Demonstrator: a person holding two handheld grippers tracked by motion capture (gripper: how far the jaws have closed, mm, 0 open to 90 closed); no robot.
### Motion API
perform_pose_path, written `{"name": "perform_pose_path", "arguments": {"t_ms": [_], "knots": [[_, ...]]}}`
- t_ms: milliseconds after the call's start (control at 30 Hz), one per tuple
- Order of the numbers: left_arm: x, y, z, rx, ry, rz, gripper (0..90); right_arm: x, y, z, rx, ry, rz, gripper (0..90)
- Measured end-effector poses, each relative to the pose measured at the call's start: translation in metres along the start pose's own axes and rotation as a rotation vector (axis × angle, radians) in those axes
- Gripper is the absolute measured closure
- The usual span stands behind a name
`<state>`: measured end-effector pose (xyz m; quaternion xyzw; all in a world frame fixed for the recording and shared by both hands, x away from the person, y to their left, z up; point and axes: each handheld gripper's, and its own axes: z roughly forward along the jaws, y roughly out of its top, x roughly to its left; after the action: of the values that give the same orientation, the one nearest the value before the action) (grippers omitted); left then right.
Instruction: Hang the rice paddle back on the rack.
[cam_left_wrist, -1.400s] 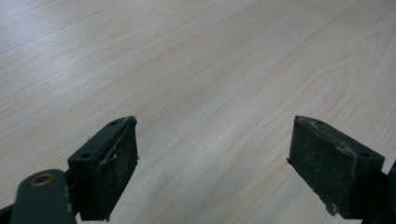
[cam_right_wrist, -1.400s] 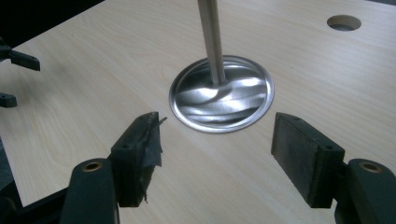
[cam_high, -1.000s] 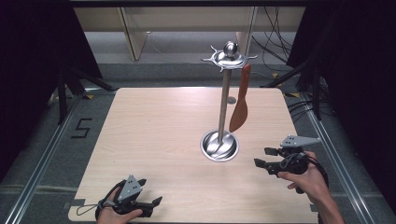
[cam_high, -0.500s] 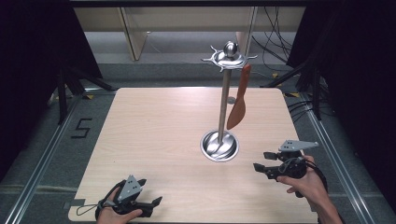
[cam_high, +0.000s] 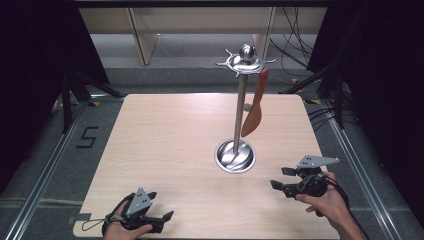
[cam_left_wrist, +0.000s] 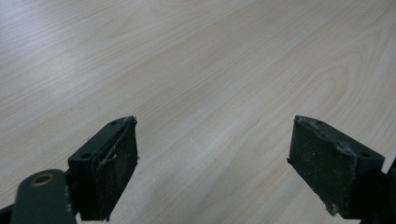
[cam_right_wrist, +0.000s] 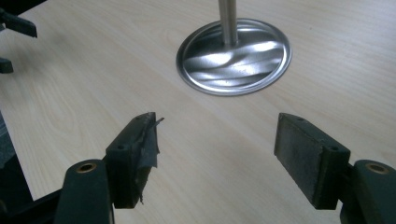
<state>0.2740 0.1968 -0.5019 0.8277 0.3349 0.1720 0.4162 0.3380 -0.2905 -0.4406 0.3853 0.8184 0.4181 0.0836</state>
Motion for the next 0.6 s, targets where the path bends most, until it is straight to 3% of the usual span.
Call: {"name": "perform_pose_path", "arguments": {"t_ms": [33, 67, 100, 133, 167, 267, 333, 433, 467, 600], "knots": [[-0.002, -0.001, 0.000, 0.009, 0.006, -0.044, 14.8, 0.000, -0.002, 0.001, 0.002, -0.005, -0.013, 30.6], [-0.002, -0.001, 0.000, 0.009, 0.006, -0.044, 14.8, 0.001, -0.004, 0.003, 0.002, 0.012, 0.009, 30.4], [-0.004, -0.001, 0.001, -0.004, 0.007, -0.051, 14.8, 0.001, -0.005, 0.003, 0.000, 0.004, -0.011, 30.2], [-0.004, -0.001, 0.001, -0.004, 0.007, -0.051, 14.8, 0.002, -0.006, 0.004, 0.014, 0.002, 0.000, 30.1], [0.000, 0.000, 0.000, 0.001, 0.006, 0.004, 14.8, 0.003, -0.008, 0.004, 0.014, 0.002, -0.003, 29.7], [0.002, 0.000, 0.000, 0.006, 0.006, 0.025, 14.8, 0.003, -0.011, 0.006, 0.013, -0.020, -0.022, 28.7], [0.000, 0.000, 0.001, -0.005, 0.003, 0.002, 14.8, 0.005, -0.013, 0.007, 0.019, -0.009, -0.002, 28.6], [0.000, 0.000, 0.000, 0.001, 0.007, 0.009, 14.8, 0.008, -0.016, 0.008, 0.033, -0.007, 0.006, 28.5], [-0.001, 0.000, 0.000, -0.006, 0.002, -0.014, 14.8, 0.011, -0.018, 0.010, 0.035, -0.013, 0.009, 28.2], [-0.002, 0.000, 0.001, -0.018, 0.002, -0.027, 14.8, 0.013, -0.024, 0.011, 0.052, -0.016, -0.012, 27.7]]}}
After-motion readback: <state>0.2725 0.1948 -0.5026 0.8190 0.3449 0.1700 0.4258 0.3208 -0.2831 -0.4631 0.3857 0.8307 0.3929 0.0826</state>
